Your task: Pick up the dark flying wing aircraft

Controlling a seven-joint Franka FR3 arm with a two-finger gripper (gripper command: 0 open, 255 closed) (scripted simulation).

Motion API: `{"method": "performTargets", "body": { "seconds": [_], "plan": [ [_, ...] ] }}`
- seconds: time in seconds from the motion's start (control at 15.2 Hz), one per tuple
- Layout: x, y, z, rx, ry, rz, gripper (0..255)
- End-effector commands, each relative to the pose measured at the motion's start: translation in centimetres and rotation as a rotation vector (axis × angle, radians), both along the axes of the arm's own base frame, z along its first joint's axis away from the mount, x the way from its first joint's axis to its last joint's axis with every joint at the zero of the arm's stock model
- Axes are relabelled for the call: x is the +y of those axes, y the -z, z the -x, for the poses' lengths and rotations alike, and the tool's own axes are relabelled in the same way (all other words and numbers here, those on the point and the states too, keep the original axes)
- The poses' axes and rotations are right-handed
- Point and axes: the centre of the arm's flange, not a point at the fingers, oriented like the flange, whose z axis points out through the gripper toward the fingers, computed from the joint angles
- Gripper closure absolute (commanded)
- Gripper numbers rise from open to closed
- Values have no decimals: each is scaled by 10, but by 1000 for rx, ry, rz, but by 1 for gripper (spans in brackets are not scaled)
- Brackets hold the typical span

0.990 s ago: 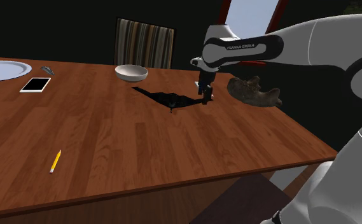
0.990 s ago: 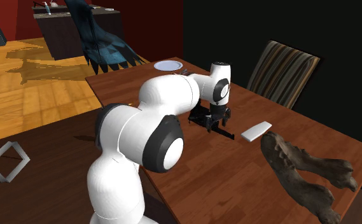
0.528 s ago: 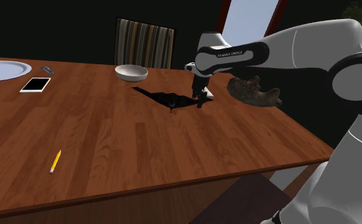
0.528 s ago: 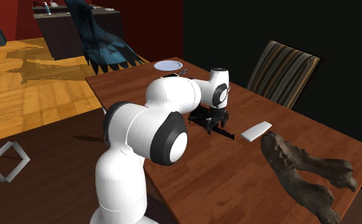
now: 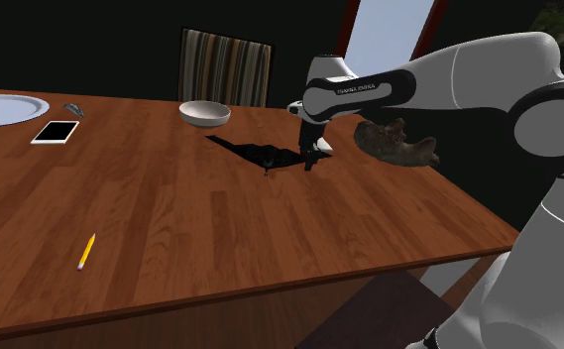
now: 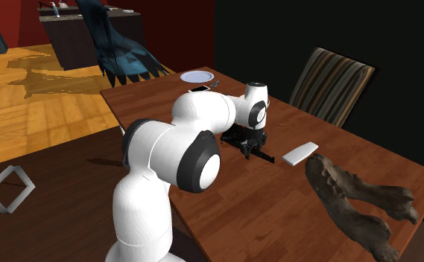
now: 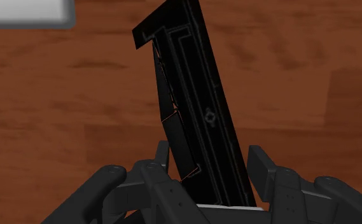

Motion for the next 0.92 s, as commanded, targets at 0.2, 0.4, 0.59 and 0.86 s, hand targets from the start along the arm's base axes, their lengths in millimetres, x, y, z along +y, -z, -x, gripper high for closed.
{"method": "performTargets", "body": {
  "seconds": [0.2,0.4,0.59,0.86],
  "plan": [
    [0,1,0,2,0,0,255],
    [0,-10,0,2,0,0,255],
    [0,-26,0,2,0,0,255],
    [0,-47,0,2,0,0,255]
  ]
}}
